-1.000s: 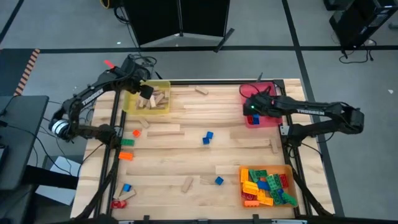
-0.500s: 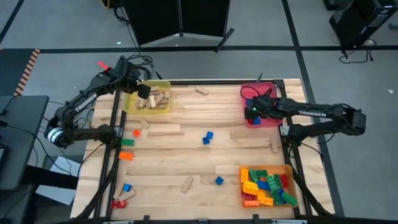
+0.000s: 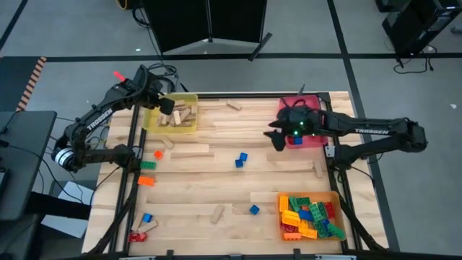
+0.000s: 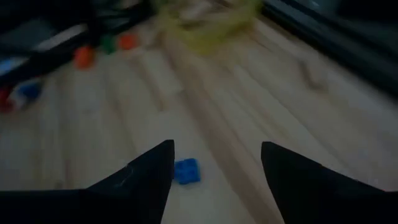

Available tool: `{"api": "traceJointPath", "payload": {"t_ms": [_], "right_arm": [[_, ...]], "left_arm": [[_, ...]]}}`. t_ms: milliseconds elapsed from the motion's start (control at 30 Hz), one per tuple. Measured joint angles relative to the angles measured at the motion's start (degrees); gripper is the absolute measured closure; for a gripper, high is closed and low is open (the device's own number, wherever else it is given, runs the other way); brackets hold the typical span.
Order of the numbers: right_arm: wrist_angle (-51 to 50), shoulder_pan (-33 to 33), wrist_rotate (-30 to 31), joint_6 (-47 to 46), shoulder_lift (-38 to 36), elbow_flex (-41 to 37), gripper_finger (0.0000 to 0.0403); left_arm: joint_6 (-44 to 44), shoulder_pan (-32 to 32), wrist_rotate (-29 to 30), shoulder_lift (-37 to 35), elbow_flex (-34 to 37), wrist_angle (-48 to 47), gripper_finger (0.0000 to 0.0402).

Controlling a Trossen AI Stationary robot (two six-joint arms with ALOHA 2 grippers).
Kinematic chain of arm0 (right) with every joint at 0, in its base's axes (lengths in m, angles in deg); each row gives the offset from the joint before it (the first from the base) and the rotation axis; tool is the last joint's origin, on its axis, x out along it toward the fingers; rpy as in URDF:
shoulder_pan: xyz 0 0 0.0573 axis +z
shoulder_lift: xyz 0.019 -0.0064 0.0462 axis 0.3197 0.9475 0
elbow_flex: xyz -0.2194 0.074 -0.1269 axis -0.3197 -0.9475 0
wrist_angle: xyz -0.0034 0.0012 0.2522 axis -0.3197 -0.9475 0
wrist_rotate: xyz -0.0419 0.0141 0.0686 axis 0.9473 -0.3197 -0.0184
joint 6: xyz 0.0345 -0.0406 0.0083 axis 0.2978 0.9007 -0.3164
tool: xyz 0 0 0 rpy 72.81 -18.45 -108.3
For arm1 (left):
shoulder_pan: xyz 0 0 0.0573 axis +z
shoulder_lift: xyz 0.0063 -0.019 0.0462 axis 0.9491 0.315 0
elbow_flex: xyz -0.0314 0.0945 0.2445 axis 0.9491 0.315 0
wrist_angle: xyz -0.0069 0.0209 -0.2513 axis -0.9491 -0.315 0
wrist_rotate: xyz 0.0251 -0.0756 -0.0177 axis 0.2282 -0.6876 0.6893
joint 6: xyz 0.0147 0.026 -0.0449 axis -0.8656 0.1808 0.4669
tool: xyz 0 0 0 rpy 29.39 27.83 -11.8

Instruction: Sort blocks by size

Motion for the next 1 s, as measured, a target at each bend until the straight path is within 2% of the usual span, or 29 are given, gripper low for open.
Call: {"api": "traceJointPath", "payload": {"t_ms": [100, 233, 367, 533, 667, 833, 1000], "right_arm": [[-0.8, 4.6, -0.1, 7.2, 2.4, 4.6, 0.0145], [-7.0, 10.4, 3.8, 9.6, 8.1, 12.8, 0.0135], [-17.4, 13.5, 7.0, 6.9, 15.7, 23.2, 0.0118], [-25.9, 16.8, 6.0, 0.8, 27.2, 34.4, 0.0083], [-31.8, 20.1, 2.5, -5.5, 35.9, 40.7, 0.0056], [-40.7, 24.3, -1.6, -23.0, 44.7, 46.1, 0.0043], [-41.2, 29.1, -8.0, -36.4, 50.1, 46.9, 0.0045]], "left_arm": [[0.0, 0.0, 0.0, 0.0, 0.0, -0.1, 0.0172], [-0.1, 0.0, 0.0, 0.0, 0.0, -0.4, 0.0172], [-0.2, 0.0, 0.7, 0.0, 0.0, -0.9, 0.0172], [-5.0, 0.0, 2.7, 0.0, 0.0, -3.2, 0.0172], [-8.4, 0.0, 6.6, 0.0, 0.0, -6.1, 0.0172], [-10.8, 0.0, 6.3, 0.0, 0.0, -7.1, 0.0172], [-10.8, 0.0, 6.2, 0.0, 0.0, -7.1, 0.0172]]}}
